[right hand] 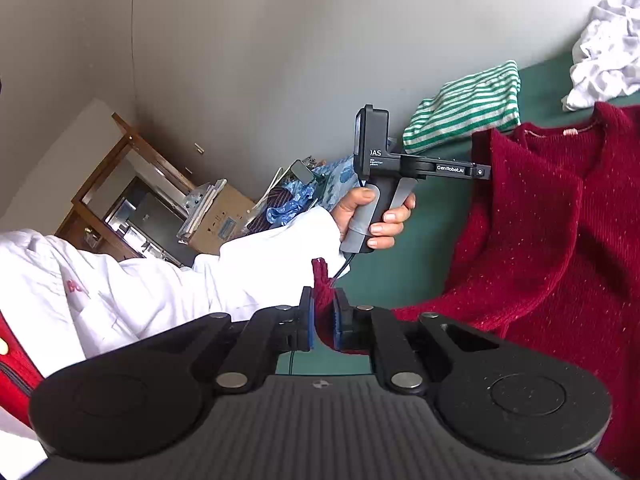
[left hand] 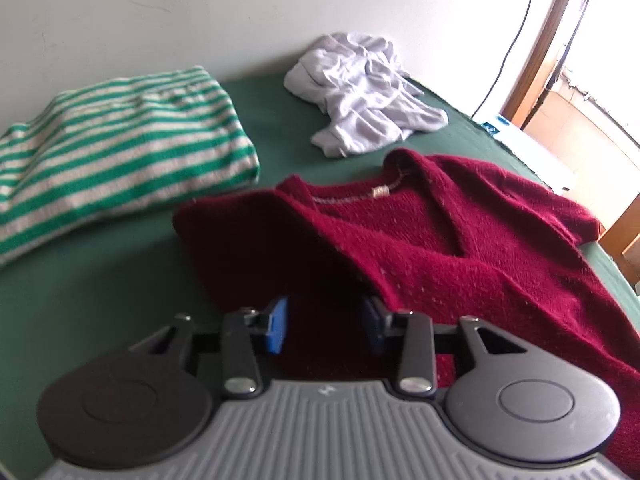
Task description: Fold clothes
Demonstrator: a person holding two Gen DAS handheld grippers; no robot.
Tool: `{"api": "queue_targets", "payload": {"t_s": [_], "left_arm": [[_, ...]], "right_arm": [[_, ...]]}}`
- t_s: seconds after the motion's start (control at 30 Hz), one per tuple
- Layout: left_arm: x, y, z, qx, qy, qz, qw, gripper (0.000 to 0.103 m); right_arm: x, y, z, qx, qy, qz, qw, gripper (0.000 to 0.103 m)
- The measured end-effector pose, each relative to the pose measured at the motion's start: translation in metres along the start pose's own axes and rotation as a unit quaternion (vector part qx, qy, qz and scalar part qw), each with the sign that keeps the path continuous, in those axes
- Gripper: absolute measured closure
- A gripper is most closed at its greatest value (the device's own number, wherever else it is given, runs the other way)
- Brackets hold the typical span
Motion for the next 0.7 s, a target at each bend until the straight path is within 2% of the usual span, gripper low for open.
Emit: {"api": "queue_targets", "payload": {"t_s": [0.07,0.13,0.17,0.2,0.37,0.43,0.53,0.6,0.7], "left_arm": [[0.0,0.004,-0.003,-0.014,0.005,-0.012,0.9998,0.061],[0.001,0.007,-0.006,-0.022,0.011,-0.02,0.9995,0.052],[0.002,0.009,-0.009,-0.021,0.015,-0.019,0.9995,0.043],[0.003,0.01,-0.011,-0.021,0.018,-0.018,0.9995,0.04],[0.002,0.006,-0.024,0.017,0.015,-0.003,0.9997,0.044],[0.003,0.004,-0.031,0.015,0.02,-0.009,0.9996,0.044],[0.006,0.008,-0.033,0.0,0.025,-0.021,0.9995,0.038],[0.008,0.012,-0.027,-0.001,0.026,-0.025,0.9993,0.027],[0.009,0.015,-0.013,0.003,0.028,-0.037,0.9989,0.026]], "right_arm": [[0.0,-0.001,-0.001,0.0,0.008,0.003,1.0,0.092],[0.001,-0.002,-0.001,-0.002,0.015,0.003,1.0,0.091],[0.001,-0.002,-0.002,-0.003,0.018,0.002,1.0,0.091],[0.001,-0.002,-0.002,-0.004,0.02,0.002,1.0,0.091],[-0.001,-0.002,-0.006,-0.003,0.026,-0.001,1.0,0.091],[-0.001,-0.002,-0.008,-0.001,0.03,-0.002,1.0,0.091],[-0.002,-0.002,-0.009,0.001,0.033,0.002,0.999,0.091],[-0.003,-0.002,-0.009,-0.001,0.032,0.002,0.999,0.091],[-0.002,-0.003,-0.008,-0.002,0.034,0.002,0.999,0.091]]}}
Point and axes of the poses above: each gripper's, at about its wrist camera, not at the fingertips, and z roughly the way its jaws point, y to its right, x to its top, the point moved 3 cm from there along z, roughly the way its jaws point, and after that the axes turned 14 degrees about y, right-handed, at the moved point
